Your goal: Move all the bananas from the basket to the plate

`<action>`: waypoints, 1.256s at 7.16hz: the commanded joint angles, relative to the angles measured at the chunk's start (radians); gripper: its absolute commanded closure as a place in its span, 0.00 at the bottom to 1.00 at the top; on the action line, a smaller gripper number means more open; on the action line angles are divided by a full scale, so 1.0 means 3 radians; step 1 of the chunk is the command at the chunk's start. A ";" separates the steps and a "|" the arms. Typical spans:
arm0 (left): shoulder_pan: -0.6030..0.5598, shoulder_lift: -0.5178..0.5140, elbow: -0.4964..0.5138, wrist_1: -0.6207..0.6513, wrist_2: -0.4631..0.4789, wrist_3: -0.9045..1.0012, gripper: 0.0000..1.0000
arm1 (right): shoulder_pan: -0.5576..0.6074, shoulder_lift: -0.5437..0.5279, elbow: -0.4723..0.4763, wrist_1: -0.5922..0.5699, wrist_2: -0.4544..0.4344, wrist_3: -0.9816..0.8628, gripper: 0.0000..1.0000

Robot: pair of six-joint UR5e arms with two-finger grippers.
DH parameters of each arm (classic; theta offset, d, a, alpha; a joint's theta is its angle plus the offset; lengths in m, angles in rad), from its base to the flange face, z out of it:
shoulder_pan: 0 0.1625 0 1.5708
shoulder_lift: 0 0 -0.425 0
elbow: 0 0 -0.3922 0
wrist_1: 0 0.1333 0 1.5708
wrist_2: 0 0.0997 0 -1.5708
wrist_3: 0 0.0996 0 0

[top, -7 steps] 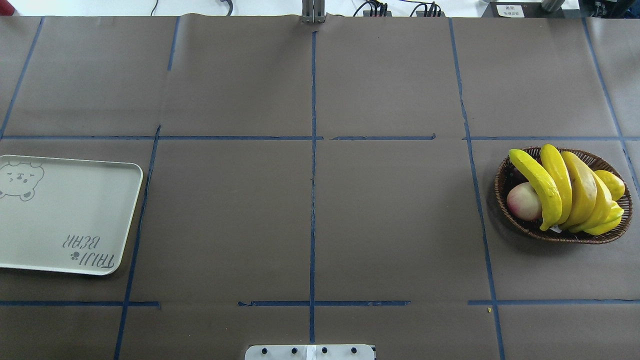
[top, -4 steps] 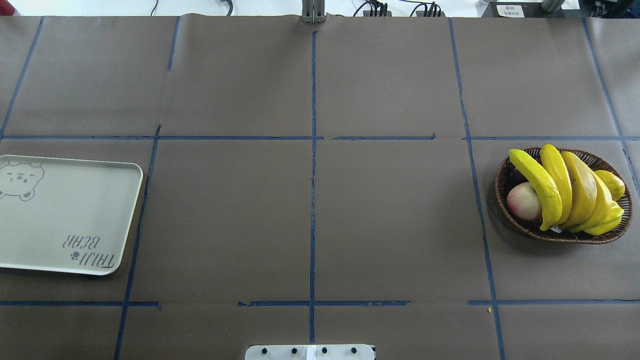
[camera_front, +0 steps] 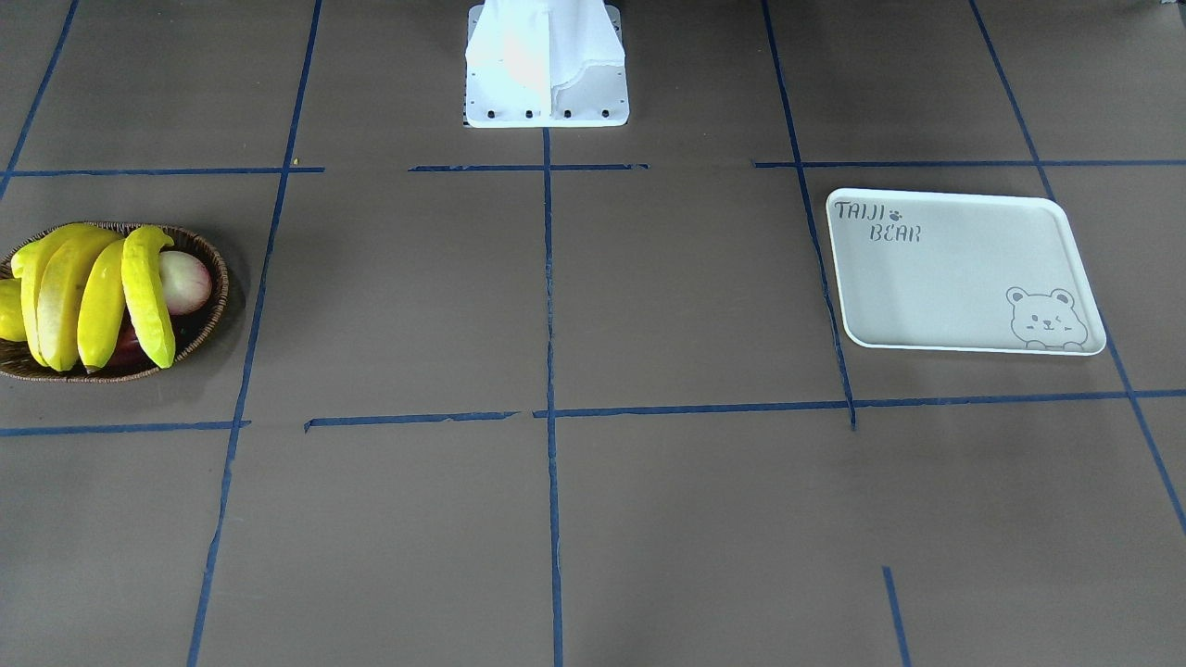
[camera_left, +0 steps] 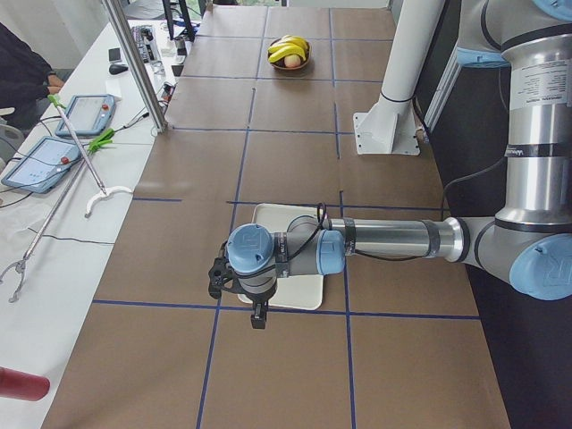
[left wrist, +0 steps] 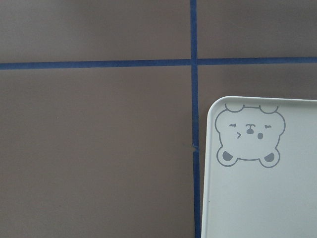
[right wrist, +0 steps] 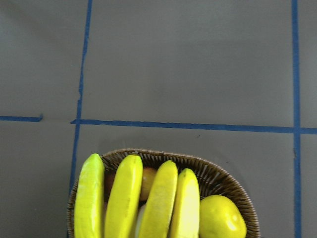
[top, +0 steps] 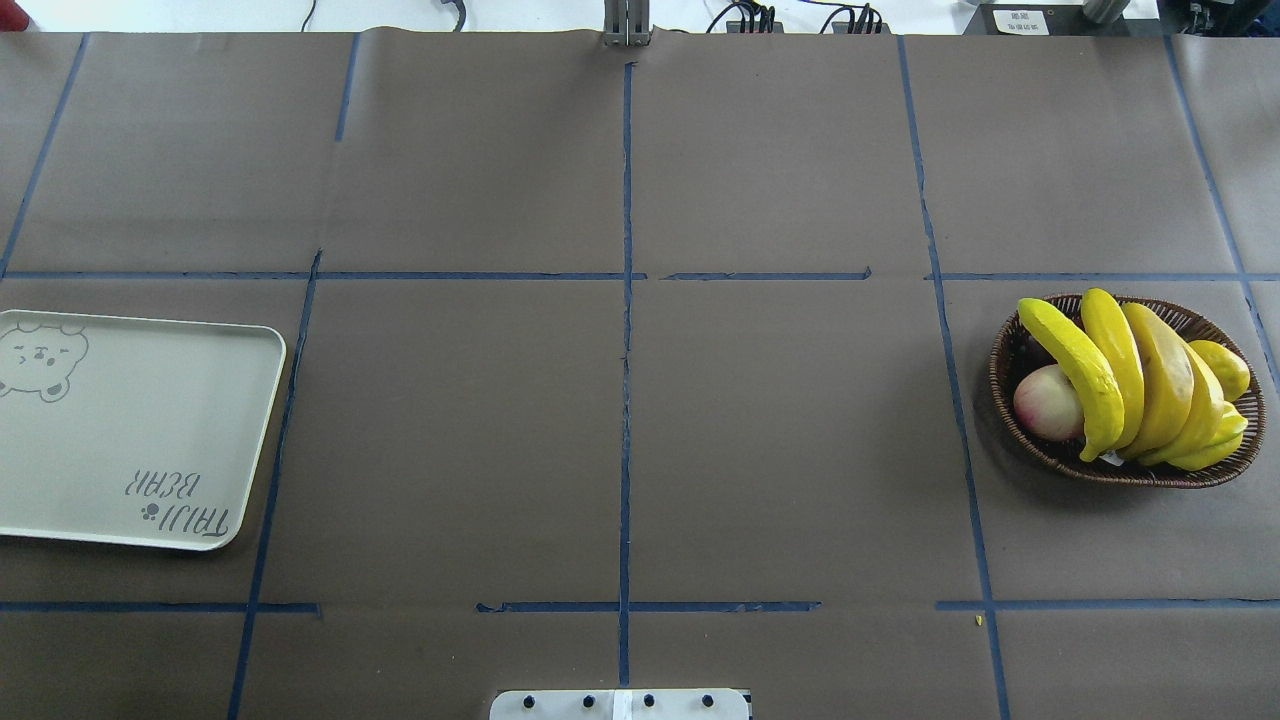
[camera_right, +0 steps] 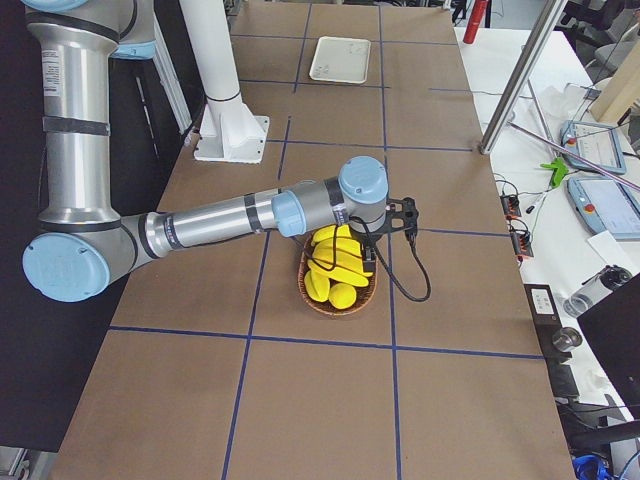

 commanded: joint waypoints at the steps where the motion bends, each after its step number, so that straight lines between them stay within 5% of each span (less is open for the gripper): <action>1: -0.0005 0.0002 -0.0007 -0.0015 -0.0013 0.0010 0.00 | -0.0676 -0.0009 0.0503 0.0113 -0.0633 0.0651 0.00; 3: 0.0000 0.0012 0.0018 -0.0112 -0.0013 0.0005 0.00 | -0.1184 -0.0004 0.0522 0.0158 -0.0730 0.0985 0.00; 4: 0.0000 0.0017 0.0013 -0.0118 -0.0013 0.0010 0.00 | -0.1500 0.0006 0.0527 0.0341 -0.1055 0.1376 0.00; 6: 0.0000 0.0018 0.0018 -0.0112 -0.0013 0.0005 0.00 | -0.1722 -0.0212 0.0512 0.0751 -0.1242 0.1645 0.00; 9: 0.0000 0.0012 0.0034 -0.0118 -0.0013 -0.0005 0.00 | -0.1872 -0.0239 0.0390 0.0752 -0.1304 0.1626 0.04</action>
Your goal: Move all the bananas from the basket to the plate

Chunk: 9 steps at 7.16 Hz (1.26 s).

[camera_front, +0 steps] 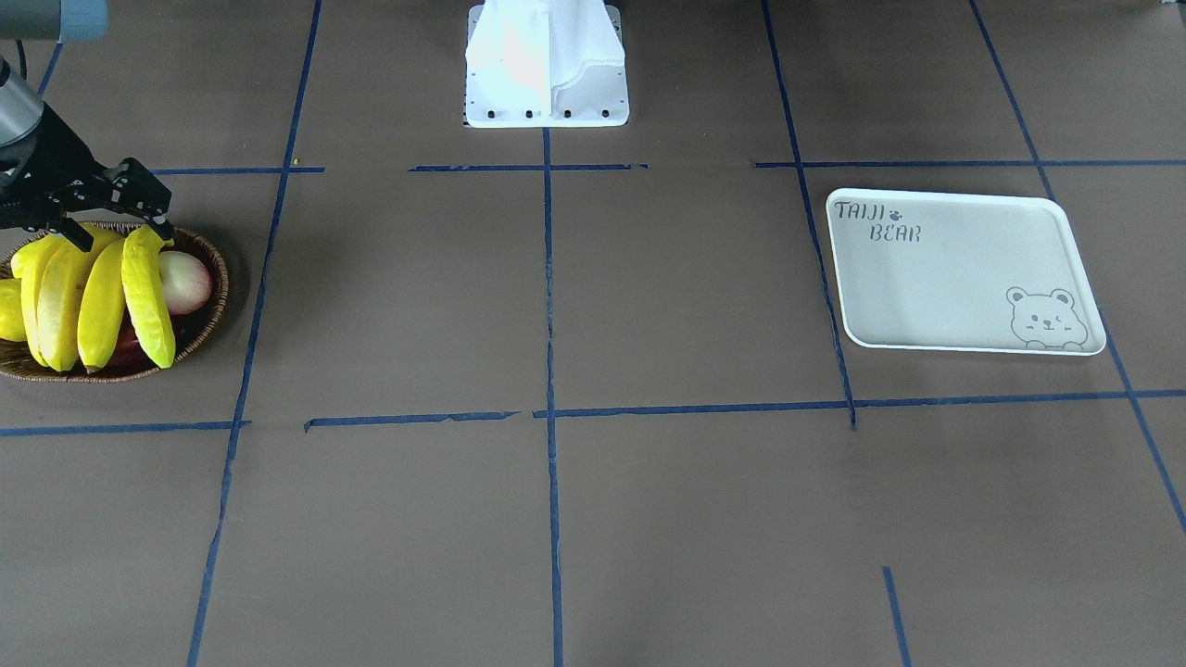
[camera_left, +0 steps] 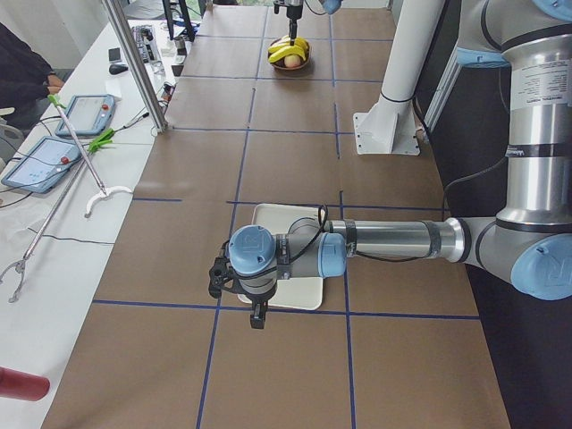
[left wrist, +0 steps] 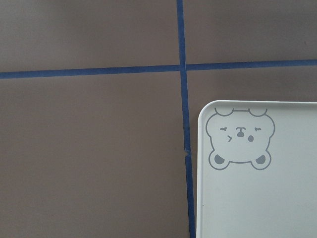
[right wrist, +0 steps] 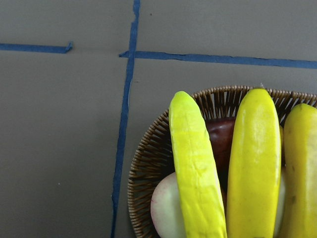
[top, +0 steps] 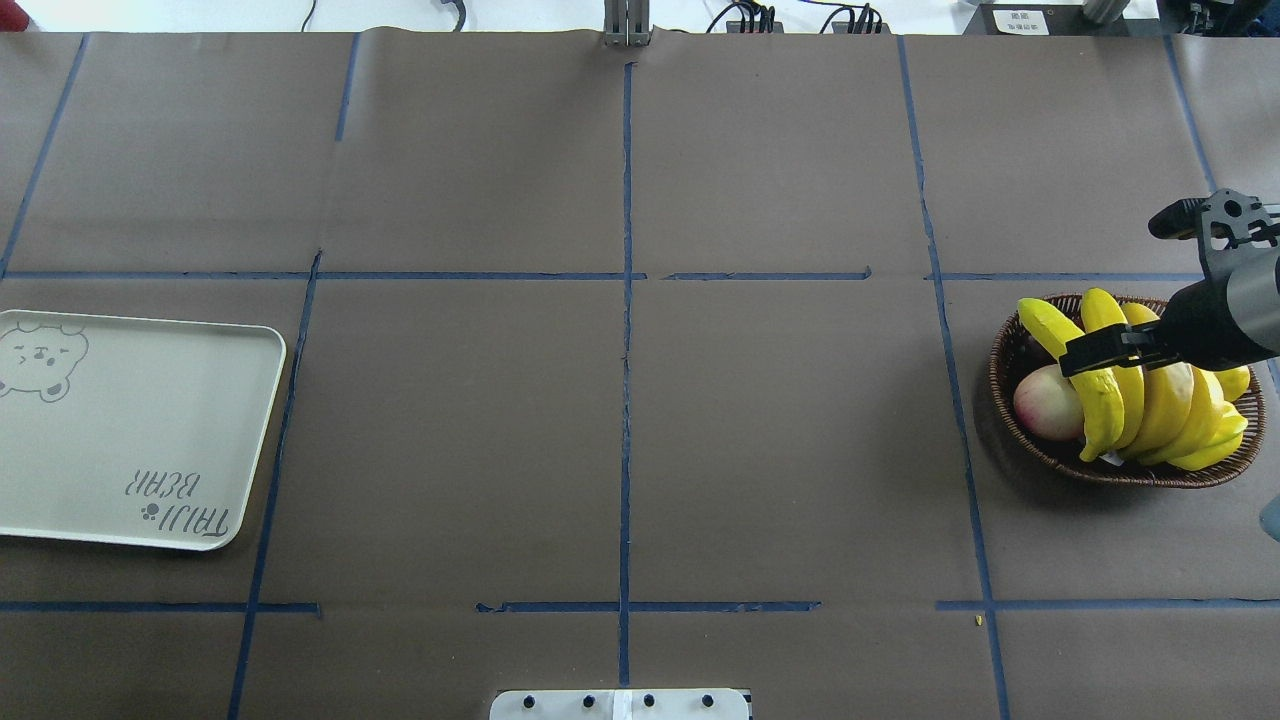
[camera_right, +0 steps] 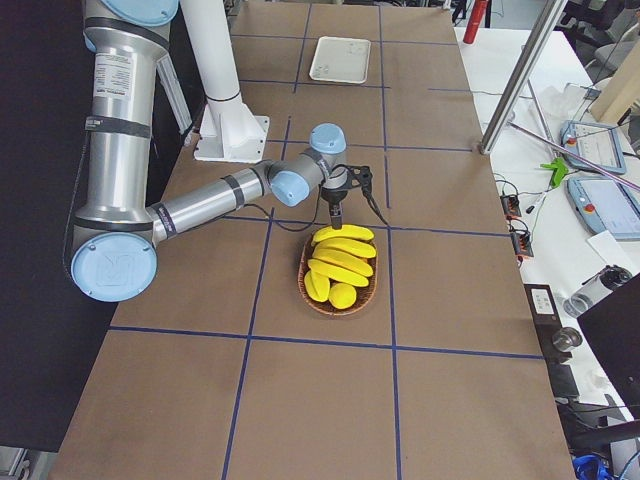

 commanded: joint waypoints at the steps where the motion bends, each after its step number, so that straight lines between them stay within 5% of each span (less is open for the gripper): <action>1: 0.0000 -0.0004 0.0015 -0.0002 0.0000 -0.0011 0.00 | -0.0056 -0.0021 -0.0064 0.0009 -0.0042 -0.0022 0.11; 3: 0.0000 -0.0004 0.0016 -0.0002 0.0000 -0.0011 0.00 | -0.0102 -0.0026 -0.0084 0.0004 -0.0068 -0.0027 0.21; 9: 0.0000 -0.0004 0.0036 -0.0002 0.0000 -0.0011 0.00 | -0.0158 -0.0031 -0.0156 -0.0011 -0.0124 -0.0047 0.28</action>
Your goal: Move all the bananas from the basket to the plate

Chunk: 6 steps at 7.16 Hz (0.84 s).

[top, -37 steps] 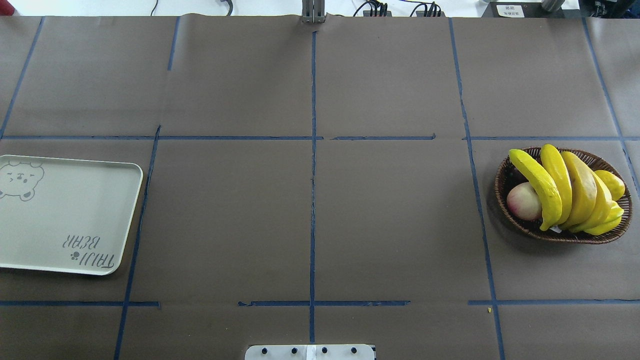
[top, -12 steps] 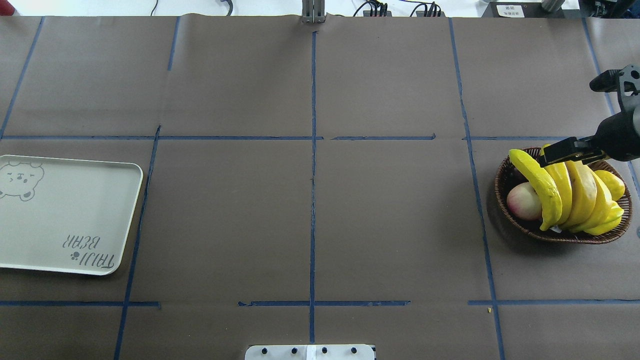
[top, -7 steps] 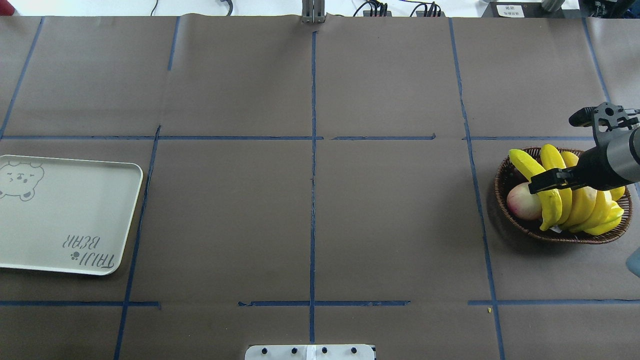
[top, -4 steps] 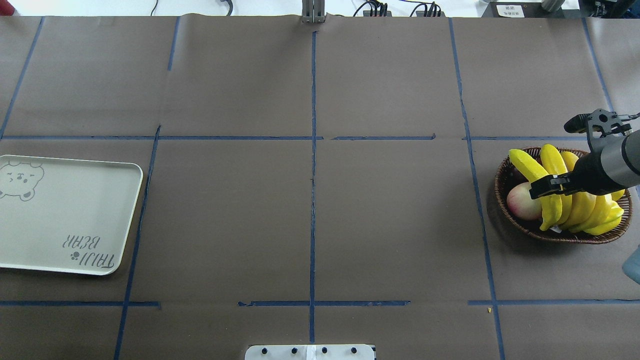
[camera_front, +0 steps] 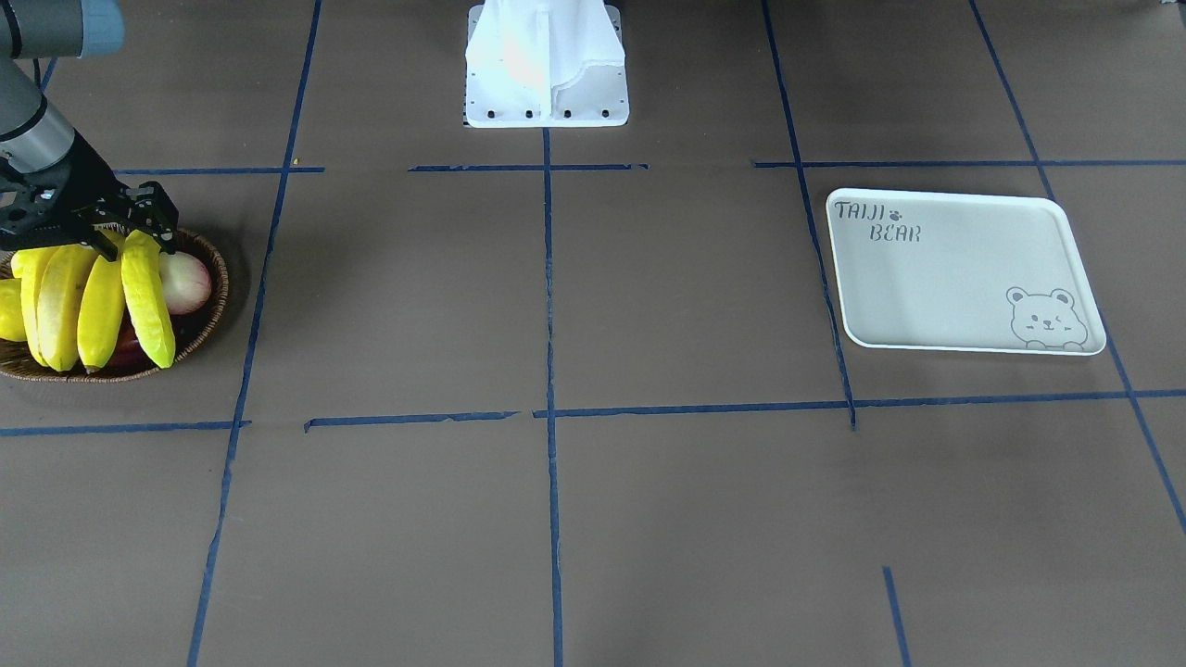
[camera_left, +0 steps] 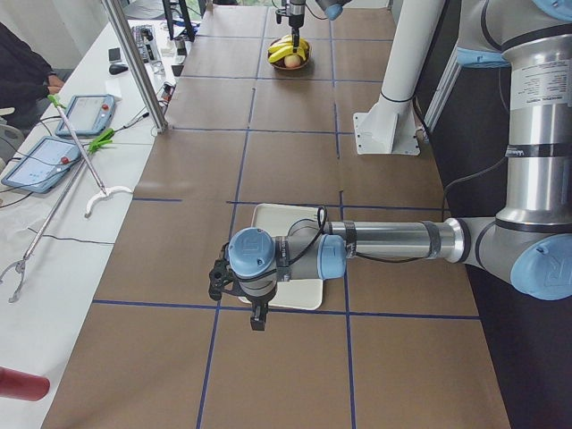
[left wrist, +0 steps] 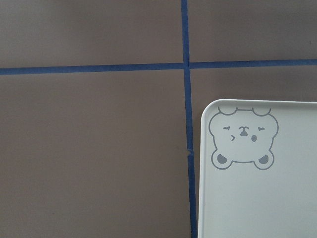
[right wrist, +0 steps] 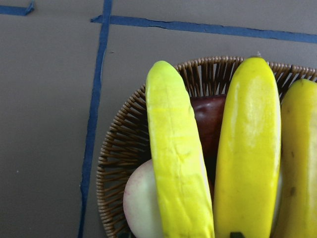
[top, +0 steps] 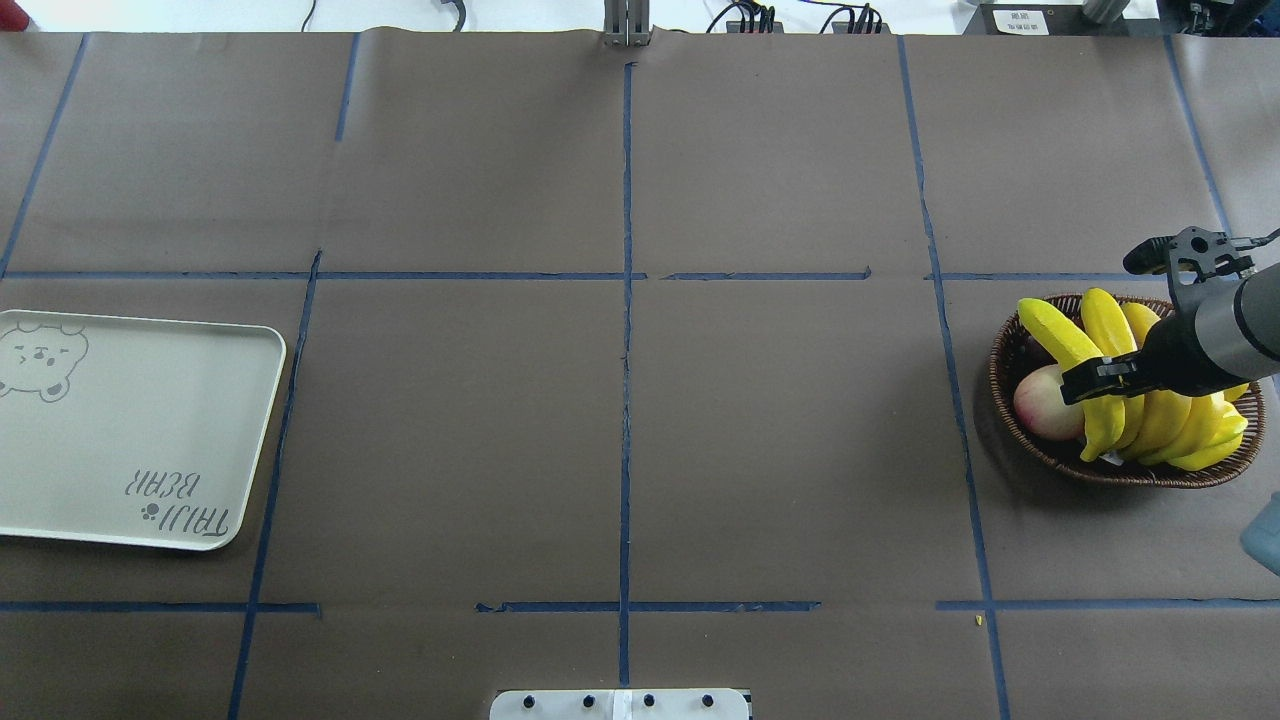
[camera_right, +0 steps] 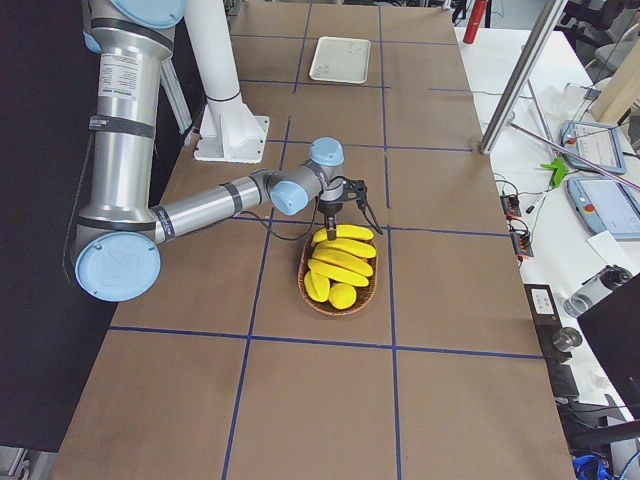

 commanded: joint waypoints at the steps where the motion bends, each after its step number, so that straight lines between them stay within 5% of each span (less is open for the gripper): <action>1: 0.0000 0.0000 -0.0002 0.0000 0.0000 -0.0001 0.00 | 0.0001 0.0006 0.0000 -0.0006 0.0000 -0.0003 0.44; 4: 0.0005 -0.0015 0.0003 0.0000 0.0000 -0.0006 0.00 | 0.0031 0.0016 0.0030 0.0020 0.0005 -0.0003 0.91; 6: 0.0005 -0.0026 0.0003 0.0000 0.0000 -0.0006 0.00 | 0.0143 -0.0009 0.0224 0.0035 0.0040 -0.0003 1.00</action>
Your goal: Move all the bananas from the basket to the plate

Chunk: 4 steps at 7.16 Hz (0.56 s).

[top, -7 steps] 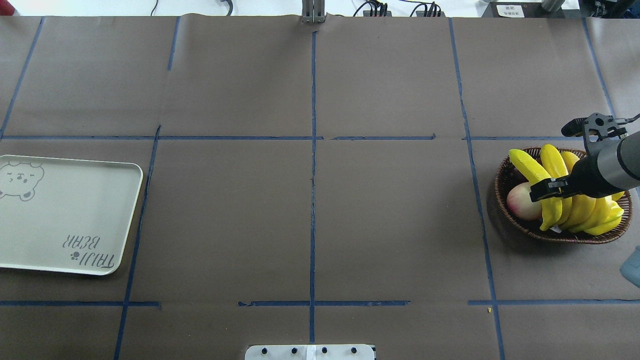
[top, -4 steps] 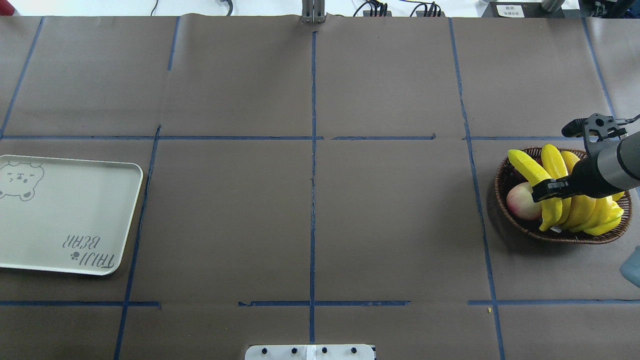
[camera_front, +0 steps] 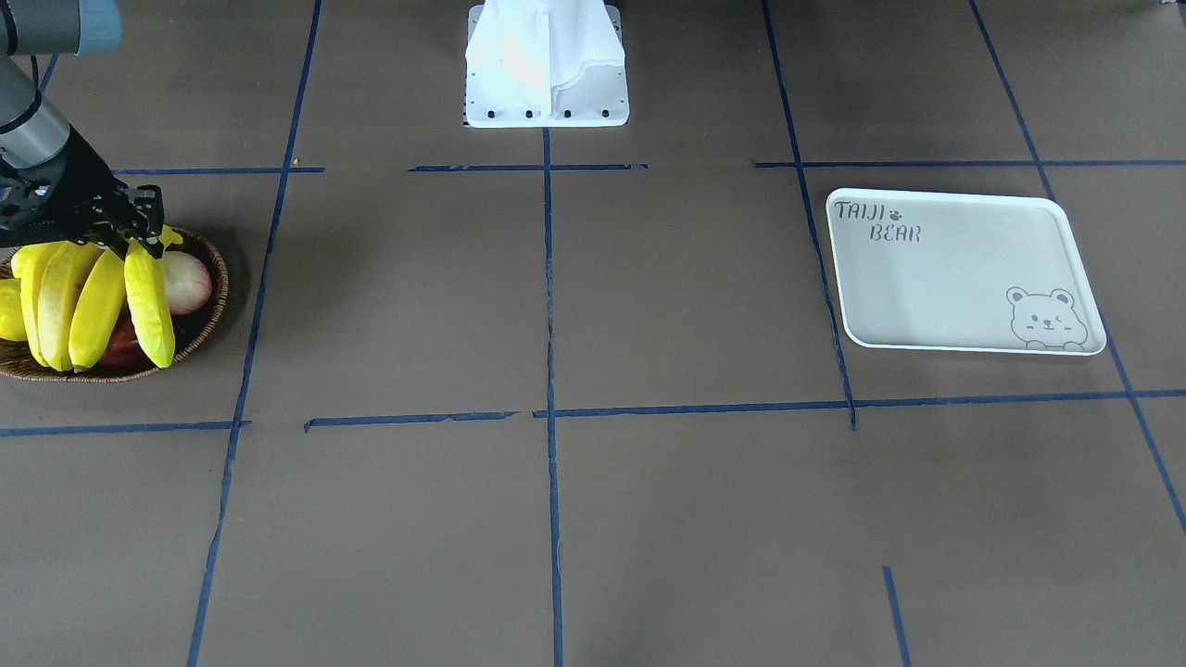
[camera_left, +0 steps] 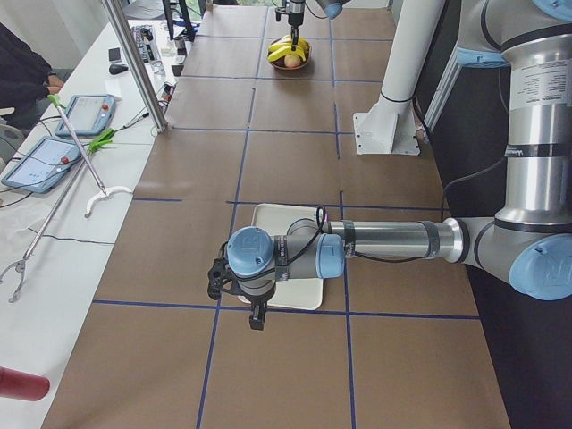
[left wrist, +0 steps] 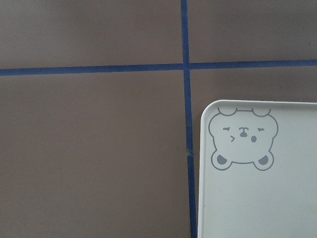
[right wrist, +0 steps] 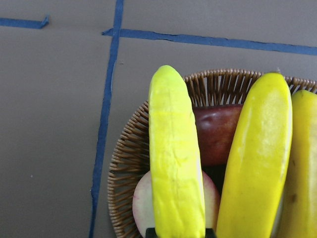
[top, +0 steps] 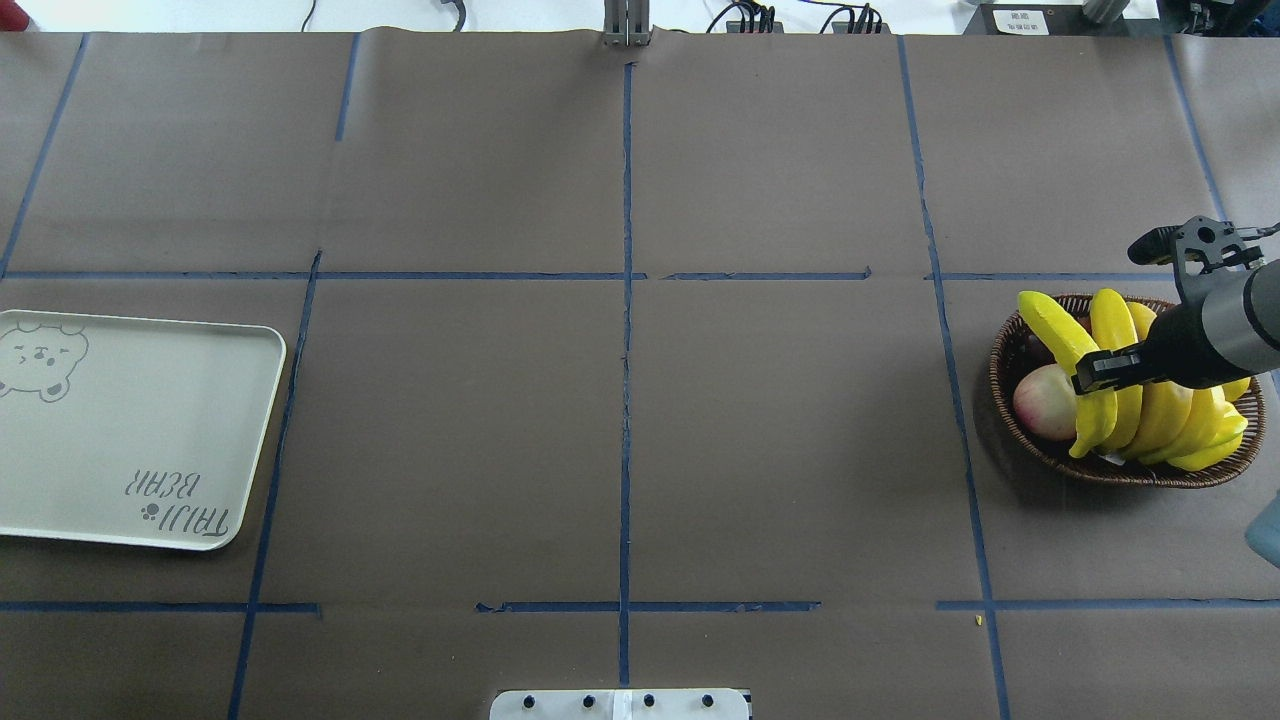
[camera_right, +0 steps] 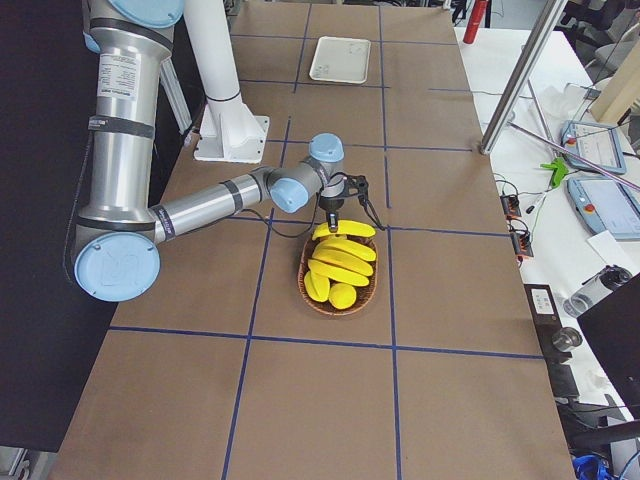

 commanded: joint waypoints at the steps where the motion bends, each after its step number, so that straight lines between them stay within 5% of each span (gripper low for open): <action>1: 0.0000 -0.0014 -0.0005 0.0000 0.0000 -0.0005 0.00 | 0.0091 -0.0004 0.0262 0.0006 0.0054 0.0005 1.00; 4: 0.0015 -0.0157 -0.0066 -0.0046 -0.0010 -0.0437 0.00 | 0.0066 0.0637 0.0280 0.0006 0.0370 0.0920 1.00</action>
